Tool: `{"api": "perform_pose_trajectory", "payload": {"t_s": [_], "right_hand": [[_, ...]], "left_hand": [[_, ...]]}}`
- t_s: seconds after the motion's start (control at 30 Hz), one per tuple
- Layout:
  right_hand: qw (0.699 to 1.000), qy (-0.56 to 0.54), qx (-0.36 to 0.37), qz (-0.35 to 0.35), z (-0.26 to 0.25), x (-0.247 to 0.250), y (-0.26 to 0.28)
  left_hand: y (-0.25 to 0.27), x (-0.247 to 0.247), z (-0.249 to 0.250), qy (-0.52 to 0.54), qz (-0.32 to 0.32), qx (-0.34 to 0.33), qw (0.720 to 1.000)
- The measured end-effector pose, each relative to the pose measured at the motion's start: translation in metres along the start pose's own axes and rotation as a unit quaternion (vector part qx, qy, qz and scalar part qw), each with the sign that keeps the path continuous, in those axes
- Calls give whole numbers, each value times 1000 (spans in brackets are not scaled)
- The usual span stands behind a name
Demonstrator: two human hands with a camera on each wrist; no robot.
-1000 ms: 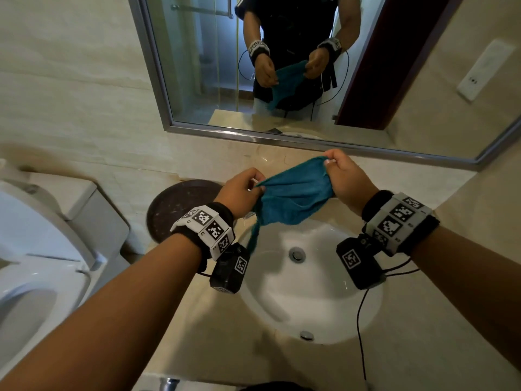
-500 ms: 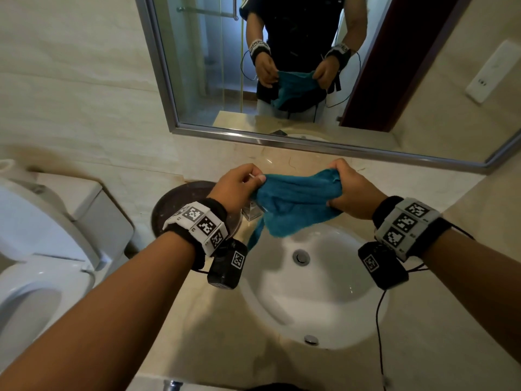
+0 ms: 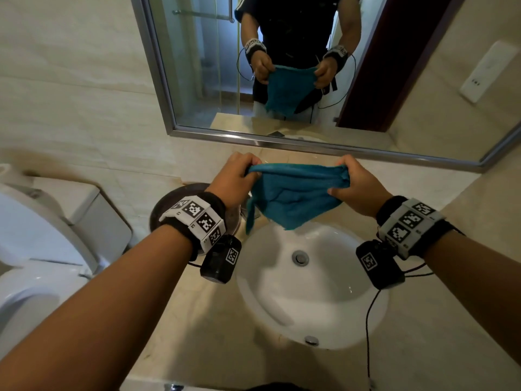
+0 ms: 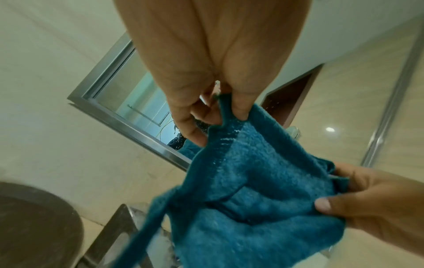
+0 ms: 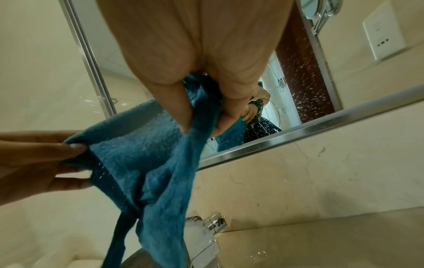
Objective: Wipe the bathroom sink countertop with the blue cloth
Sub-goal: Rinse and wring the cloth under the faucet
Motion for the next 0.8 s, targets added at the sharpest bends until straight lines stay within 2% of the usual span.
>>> {"api": "perform_pose_trajectory", "payload": {"t_s": [0.13, 0.27, 0.33, 0.43, 0.53, 0.6, 0.67, 0.73, 0.8], "right_hand": [[999, 40, 9, -11, 3, 2, 0], [998, 13, 25, 48, 7, 8, 1], [998, -29, -15, 57, 7, 6, 0], [978, -158, -130, 36, 4, -1, 1], [962, -225, -158, -4, 2, -5, 4], [978, -166, -124, -1, 4, -3, 4], [999, -20, -48, 3, 5, 1, 5], [995, 99, 15, -3, 6, 2, 7], [994, 105, 24, -25, 6, 0, 8]], "left_hand": [[3, -3, -1, -2, -8, 17, 1000], [3, 2, -13, -26, 9, 30, 999], [2, 1, -14, -3, 16, 35, 999], [3, -6, -9, 86, 13, 52, 995], [3, -8, -6, 82, 26, 56, 995], [3, -6, -5, 41, 29, 32, 998], [2, -3, -5, -9, 26, 4, 1000], [1, 1, -6, -68, 32, -31, 997], [0, 2, -5, -79, 31, -42, 996]]}}
Point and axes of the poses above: each hand's wrist, its own y-axis away from the middle knuckle, its own x-axis out of the back of the hand, z = x × y, the point moved 3 cm from there along -y, towards the middle knuckle, and after that the axes turned 8 degrees about z, right-handed, at the moved point
